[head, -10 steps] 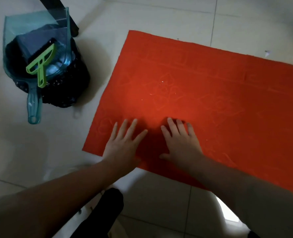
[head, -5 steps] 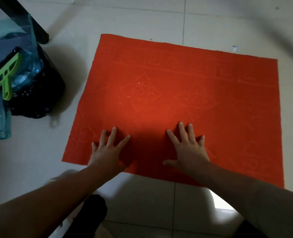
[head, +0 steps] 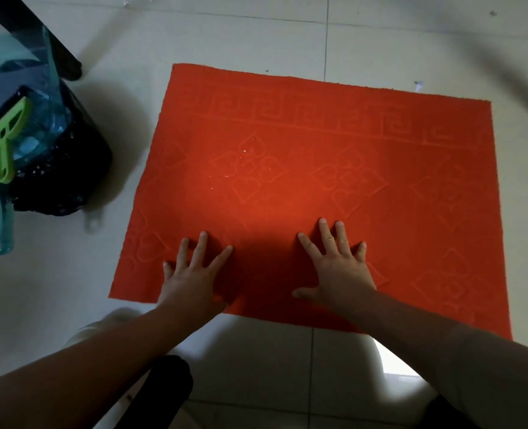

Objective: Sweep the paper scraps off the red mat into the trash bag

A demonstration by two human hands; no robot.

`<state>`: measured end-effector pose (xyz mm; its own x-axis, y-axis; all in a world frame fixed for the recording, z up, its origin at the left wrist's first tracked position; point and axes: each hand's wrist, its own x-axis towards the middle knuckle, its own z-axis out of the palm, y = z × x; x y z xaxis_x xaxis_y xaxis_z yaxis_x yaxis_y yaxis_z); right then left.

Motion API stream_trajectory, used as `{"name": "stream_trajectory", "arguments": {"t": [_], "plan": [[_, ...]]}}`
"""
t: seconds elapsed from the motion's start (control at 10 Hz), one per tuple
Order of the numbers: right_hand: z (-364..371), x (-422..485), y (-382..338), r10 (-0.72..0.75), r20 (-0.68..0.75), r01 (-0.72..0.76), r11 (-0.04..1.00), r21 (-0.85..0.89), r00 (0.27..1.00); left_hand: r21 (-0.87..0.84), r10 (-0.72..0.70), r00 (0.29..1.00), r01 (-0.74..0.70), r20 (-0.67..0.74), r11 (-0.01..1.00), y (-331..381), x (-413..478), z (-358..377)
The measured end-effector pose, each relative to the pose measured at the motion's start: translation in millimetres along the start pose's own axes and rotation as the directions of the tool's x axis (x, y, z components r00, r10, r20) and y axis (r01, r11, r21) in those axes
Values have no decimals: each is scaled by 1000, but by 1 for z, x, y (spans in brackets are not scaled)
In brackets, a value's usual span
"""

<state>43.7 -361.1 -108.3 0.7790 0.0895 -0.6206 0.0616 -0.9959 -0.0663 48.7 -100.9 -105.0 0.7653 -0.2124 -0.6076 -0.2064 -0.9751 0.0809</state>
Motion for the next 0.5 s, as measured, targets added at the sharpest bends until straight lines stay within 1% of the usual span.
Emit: {"name": "stream_trajectory", "arguments": {"t": [0.2,0.3,0.4,0.5], "plan": [[-1,0,-1,-3,2,3,1000,-3,1000,-12,-1,1000,1,-12,1000,1,-1,-2],[-9,-1,-2,-5,22,4,1000,16,1000,-39,-3,1000,4,8,999,0,-1,-9],[-32,2,2,-21,3,20,993,119,1000,-181,15,1000,-15,1,983,-8,11,-32],[-79,7,12,-74,-82,88,978,188,994,-302,80,990,-113,-120,947,-14,26,-86]]}}
